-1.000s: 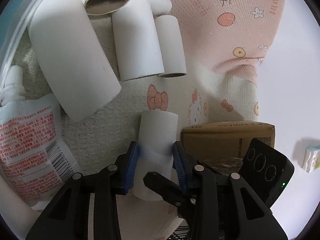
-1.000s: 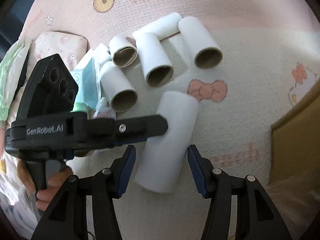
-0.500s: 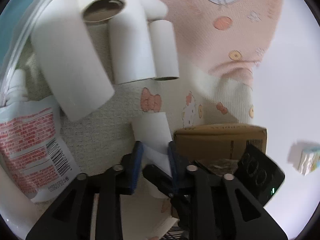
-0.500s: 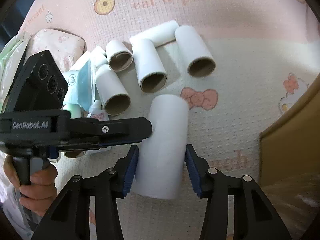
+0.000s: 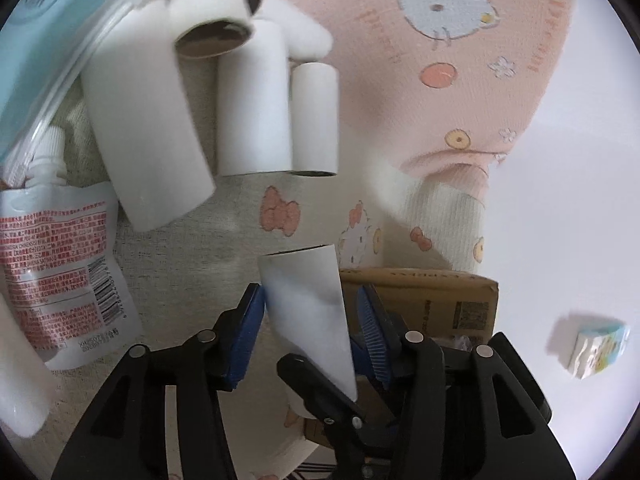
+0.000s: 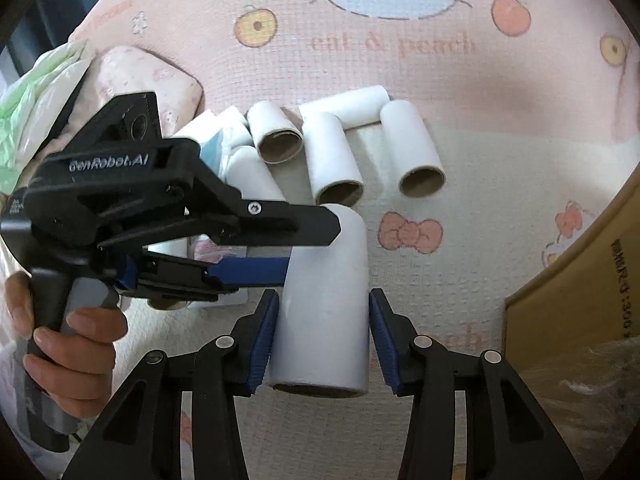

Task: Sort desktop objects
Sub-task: 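Lift and carry the white tube with both grippers over the cardboard box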

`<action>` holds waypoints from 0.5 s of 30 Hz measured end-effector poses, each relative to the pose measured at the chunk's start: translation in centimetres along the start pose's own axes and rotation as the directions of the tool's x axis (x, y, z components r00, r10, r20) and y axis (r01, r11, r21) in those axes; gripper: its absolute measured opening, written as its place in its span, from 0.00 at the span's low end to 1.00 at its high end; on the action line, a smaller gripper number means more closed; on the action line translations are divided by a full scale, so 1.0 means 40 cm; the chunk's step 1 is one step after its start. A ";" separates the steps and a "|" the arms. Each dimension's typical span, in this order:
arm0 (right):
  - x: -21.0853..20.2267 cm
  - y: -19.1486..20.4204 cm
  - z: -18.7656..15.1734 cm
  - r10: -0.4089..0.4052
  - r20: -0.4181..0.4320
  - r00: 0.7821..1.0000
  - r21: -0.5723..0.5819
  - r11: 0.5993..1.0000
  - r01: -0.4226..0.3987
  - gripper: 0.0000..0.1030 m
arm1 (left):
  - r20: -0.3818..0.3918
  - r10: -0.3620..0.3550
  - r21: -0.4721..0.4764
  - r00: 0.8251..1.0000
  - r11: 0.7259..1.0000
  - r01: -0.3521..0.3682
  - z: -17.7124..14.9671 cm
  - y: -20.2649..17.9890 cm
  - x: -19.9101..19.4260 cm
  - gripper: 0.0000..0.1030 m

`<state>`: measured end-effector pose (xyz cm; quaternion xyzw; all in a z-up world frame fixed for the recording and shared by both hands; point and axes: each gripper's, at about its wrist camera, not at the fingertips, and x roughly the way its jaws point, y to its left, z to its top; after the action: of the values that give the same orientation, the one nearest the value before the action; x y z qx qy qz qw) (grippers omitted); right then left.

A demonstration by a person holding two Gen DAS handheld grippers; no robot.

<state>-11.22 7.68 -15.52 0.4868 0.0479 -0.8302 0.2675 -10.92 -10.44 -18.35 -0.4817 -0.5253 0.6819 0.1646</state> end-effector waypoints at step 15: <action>-0.256 0.030 0.059 -0.064 0.192 0.979 -0.009 0.998 0.067 0.42 | 0.094 -0.027 0.394 0.995 0.919 -0.013 -0.104 -0.324 -0.127 0.42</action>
<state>-8.58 9.92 -5.54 0.4005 0.0444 -0.8812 0.2473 -8.66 -6.70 -4.50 -0.4030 -0.3864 0.7957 0.2347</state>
